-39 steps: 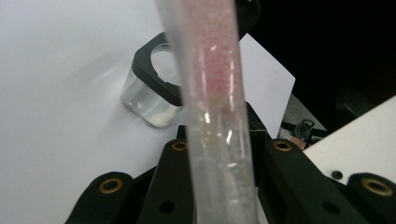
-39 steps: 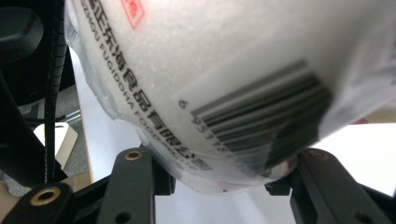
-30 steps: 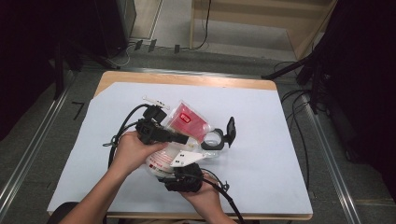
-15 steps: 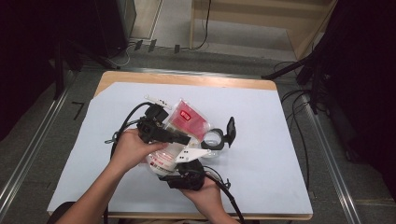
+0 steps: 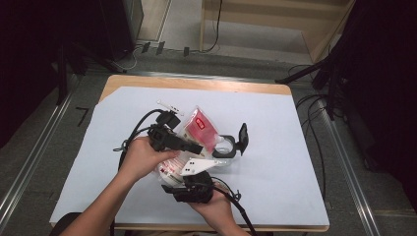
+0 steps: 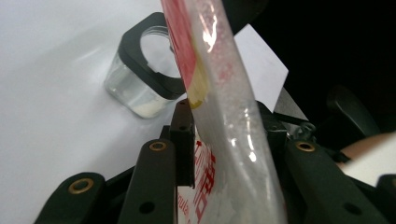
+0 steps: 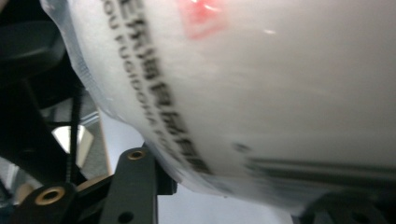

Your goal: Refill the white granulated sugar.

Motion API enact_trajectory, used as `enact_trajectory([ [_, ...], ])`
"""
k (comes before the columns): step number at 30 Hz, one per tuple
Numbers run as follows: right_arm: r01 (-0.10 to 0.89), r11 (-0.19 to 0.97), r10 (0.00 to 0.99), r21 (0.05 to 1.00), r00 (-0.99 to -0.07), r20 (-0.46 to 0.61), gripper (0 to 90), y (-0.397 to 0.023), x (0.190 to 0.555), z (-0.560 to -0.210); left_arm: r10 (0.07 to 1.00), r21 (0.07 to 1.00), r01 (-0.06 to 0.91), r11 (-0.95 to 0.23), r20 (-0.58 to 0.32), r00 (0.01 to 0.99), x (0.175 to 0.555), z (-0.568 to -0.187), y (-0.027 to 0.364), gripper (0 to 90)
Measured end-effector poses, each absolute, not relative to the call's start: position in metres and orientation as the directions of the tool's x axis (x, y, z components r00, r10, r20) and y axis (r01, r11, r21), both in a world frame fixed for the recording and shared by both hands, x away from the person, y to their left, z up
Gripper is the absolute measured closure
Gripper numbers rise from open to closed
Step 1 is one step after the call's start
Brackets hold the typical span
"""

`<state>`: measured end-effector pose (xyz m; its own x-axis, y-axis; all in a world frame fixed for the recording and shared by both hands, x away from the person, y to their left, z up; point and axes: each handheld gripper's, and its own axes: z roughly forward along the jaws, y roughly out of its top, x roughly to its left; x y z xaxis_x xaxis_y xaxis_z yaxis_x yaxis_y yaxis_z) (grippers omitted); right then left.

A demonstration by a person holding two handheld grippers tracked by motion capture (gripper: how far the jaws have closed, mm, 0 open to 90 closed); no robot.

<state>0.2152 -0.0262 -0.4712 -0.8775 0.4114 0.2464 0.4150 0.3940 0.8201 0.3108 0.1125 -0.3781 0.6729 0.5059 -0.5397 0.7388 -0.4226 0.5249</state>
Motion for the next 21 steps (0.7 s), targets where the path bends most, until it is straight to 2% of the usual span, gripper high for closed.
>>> enact_trajectory([
  [7, 0.394, 0.413, 0.439, 0.821, -0.876, 0.199, 60.0, -0.026, 0.214, -0.465, 0.524, 0.470, 0.769, -0.434, -0.563, 0.639, 0.320, -0.370, 0.101, 68.2],
  [14, 0.438, 0.361, 0.432, 0.823, -0.861, 0.269, 60.4, -0.026, 0.223, -0.456, 0.538, 0.464, 0.785, -0.411, -0.572, 0.619, 0.324, -0.356, 0.096, 63.6],
  [17, 0.446, 0.345, 0.431, 0.826, -0.857, 0.283, 60.5, -0.027, 0.224, -0.457, 0.548, 0.466, 0.776, -0.425, -0.550, 0.630, 0.321, -0.355, 0.096, 61.7],
  [21, 0.466, 0.332, 0.424, 0.820, -0.850, 0.311, 60.7, -0.029, 0.225, -0.460, 0.560, 0.469, 0.773, -0.426, -0.535, 0.633, 0.319, -0.357, 0.097, 63.0],
])
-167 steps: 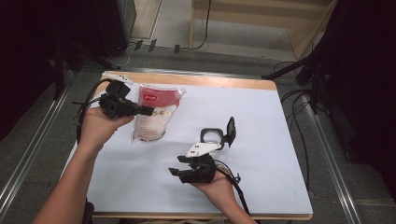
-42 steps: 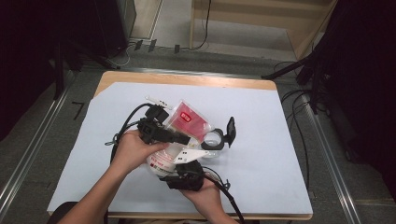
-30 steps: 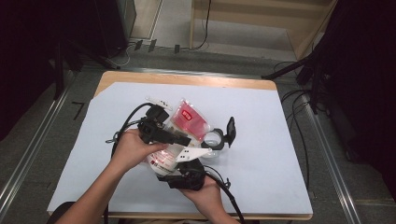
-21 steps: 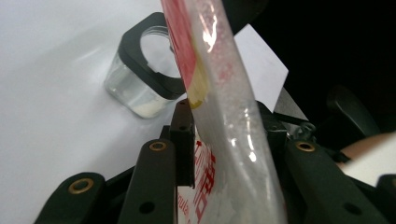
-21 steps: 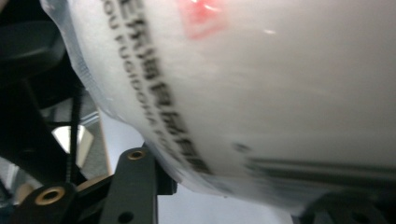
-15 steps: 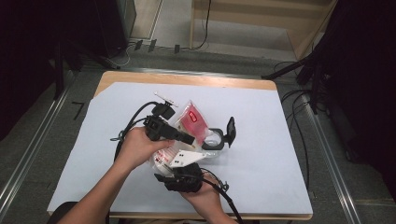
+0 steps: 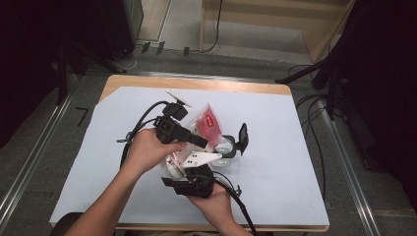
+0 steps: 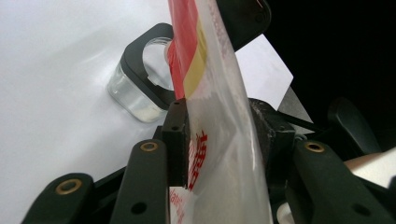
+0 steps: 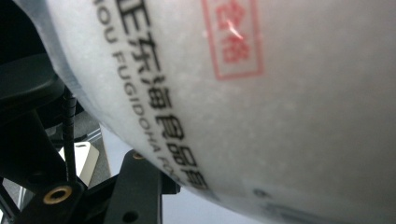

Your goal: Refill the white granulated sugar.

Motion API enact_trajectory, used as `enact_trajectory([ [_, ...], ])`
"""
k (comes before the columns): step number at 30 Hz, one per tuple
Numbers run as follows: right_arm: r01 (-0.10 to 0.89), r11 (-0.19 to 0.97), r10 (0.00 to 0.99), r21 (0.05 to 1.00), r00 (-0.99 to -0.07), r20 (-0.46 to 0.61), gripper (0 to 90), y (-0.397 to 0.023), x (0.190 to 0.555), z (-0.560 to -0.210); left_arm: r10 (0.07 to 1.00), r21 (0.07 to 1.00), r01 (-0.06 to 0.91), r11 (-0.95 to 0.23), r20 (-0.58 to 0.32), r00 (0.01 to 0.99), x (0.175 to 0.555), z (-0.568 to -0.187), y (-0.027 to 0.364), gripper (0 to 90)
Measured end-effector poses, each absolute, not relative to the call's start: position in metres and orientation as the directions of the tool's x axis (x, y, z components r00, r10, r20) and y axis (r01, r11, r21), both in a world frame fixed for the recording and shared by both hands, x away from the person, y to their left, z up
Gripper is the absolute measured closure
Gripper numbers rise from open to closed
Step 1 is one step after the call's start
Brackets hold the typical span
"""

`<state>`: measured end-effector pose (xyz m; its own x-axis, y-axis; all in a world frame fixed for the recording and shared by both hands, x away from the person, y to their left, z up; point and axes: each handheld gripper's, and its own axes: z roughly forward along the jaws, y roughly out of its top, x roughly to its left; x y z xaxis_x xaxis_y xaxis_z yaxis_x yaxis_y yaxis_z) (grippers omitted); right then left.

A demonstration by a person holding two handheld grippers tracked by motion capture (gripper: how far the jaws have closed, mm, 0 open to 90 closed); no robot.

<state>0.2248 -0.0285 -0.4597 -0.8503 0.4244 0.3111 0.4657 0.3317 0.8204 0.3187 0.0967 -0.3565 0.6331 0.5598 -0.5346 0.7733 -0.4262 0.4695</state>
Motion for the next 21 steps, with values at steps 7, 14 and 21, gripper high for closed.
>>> enact_trajectory([
  [7, 0.481, 0.320, 0.431, 0.817, -0.841, 0.327, 61.4, -0.034, 0.225, -0.464, 0.574, 0.465, 0.774, -0.429, -0.521, 0.631, 0.315, -0.352, 0.109, 64.5],
  [14, 0.467, 0.329, 0.410, 0.821, -0.853, 0.321, 61.4, -0.029, 0.224, -0.463, 0.584, 0.481, 0.758, -0.441, -0.487, 0.649, 0.312, -0.356, 0.104, 76.4],
  [21, 0.433, 0.344, 0.411, 0.833, -0.867, 0.281, 60.7, -0.029, 0.223, -0.457, 0.582, 0.518, 0.752, -0.407, -0.487, 0.651, 0.311, -0.354, 0.099, 76.7],
])
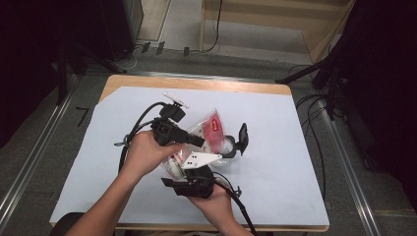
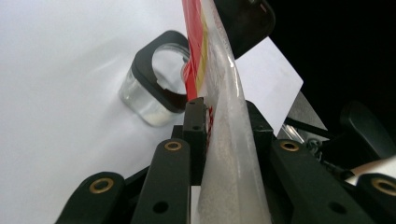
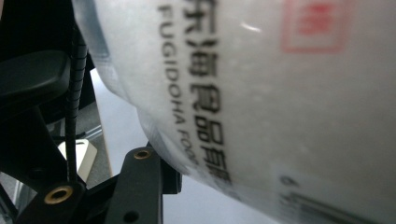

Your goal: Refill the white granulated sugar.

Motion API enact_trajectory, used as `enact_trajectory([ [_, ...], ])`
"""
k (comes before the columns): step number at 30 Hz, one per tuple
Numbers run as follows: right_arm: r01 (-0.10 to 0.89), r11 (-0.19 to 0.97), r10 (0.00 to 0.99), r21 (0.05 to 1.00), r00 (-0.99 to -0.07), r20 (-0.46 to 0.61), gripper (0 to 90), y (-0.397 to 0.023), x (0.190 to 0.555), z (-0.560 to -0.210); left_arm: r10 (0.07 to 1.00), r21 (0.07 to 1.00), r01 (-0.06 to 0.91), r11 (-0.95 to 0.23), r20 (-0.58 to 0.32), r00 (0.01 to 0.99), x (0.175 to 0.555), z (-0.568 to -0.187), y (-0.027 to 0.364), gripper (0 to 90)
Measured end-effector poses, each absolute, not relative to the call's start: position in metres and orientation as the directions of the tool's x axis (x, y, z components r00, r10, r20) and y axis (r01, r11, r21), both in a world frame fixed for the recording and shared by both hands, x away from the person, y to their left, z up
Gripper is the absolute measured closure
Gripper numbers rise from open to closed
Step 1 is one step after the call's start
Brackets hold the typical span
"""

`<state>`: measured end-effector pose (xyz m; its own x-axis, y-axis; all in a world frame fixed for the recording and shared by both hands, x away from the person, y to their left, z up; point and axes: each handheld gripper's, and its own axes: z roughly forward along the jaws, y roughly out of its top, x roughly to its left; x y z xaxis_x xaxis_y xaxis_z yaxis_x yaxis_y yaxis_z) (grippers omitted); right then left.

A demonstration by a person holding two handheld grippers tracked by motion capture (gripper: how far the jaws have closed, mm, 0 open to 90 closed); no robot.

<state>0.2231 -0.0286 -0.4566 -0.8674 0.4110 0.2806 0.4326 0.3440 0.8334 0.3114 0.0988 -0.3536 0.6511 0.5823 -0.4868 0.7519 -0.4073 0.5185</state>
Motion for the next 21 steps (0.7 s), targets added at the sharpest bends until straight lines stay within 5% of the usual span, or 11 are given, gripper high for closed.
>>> enact_trajectory([
  [21, 0.443, 0.313, 0.417, 0.840, -0.859, 0.298, 61.4, -0.027, 0.230, -0.441, 0.584, 0.559, 0.729, -0.395, -0.459, 0.669, 0.314, -0.342, 0.098, 71.1],
])
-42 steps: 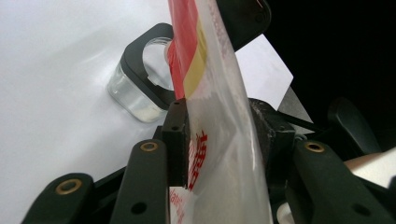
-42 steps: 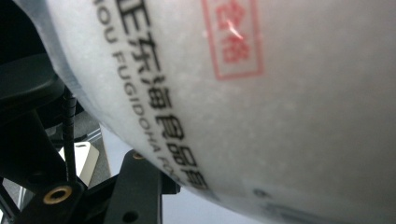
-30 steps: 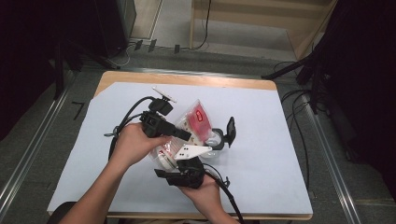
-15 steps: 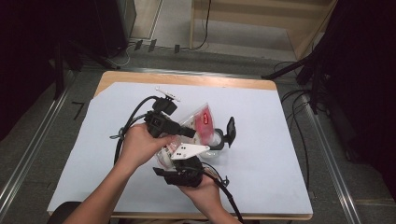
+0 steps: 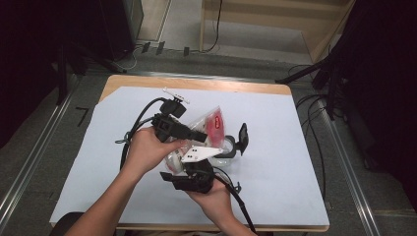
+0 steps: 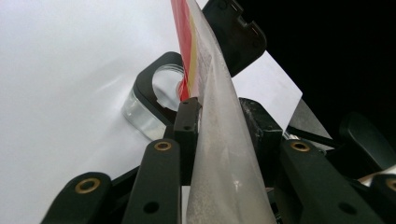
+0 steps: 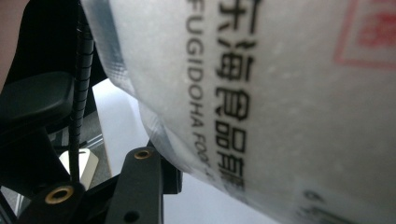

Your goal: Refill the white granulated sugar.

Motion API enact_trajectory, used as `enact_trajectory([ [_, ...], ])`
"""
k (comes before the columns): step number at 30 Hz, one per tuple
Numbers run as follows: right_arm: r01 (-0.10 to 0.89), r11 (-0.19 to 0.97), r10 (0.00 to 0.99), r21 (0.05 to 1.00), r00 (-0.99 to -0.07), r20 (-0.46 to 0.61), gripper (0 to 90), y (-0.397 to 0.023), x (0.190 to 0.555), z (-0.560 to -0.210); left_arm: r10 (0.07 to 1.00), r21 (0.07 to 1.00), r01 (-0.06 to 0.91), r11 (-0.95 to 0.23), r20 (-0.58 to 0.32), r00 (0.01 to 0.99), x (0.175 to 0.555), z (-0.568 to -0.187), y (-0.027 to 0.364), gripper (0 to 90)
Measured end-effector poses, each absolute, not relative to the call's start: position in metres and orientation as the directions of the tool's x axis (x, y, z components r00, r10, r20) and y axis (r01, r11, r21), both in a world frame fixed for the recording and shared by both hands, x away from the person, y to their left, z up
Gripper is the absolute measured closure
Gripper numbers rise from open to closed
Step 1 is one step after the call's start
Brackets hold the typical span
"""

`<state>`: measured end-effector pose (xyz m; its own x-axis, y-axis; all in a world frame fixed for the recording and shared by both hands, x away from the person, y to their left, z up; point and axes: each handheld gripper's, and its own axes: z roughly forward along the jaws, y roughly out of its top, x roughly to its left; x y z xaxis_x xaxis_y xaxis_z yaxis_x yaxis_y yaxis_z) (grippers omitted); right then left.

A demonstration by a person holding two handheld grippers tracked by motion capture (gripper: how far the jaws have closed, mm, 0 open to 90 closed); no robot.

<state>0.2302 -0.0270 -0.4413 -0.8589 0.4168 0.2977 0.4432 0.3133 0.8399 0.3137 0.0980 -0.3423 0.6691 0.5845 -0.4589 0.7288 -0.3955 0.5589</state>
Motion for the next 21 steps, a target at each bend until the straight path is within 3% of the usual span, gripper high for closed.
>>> enact_trajectory([
  [21, 0.445, 0.319, 0.414, 0.837, -0.860, 0.300, 62.0, -0.025, 0.240, -0.431, 0.615, 0.528, 0.748, -0.401, -0.450, 0.648, 0.327, -0.332, 0.092, 73.8],
])
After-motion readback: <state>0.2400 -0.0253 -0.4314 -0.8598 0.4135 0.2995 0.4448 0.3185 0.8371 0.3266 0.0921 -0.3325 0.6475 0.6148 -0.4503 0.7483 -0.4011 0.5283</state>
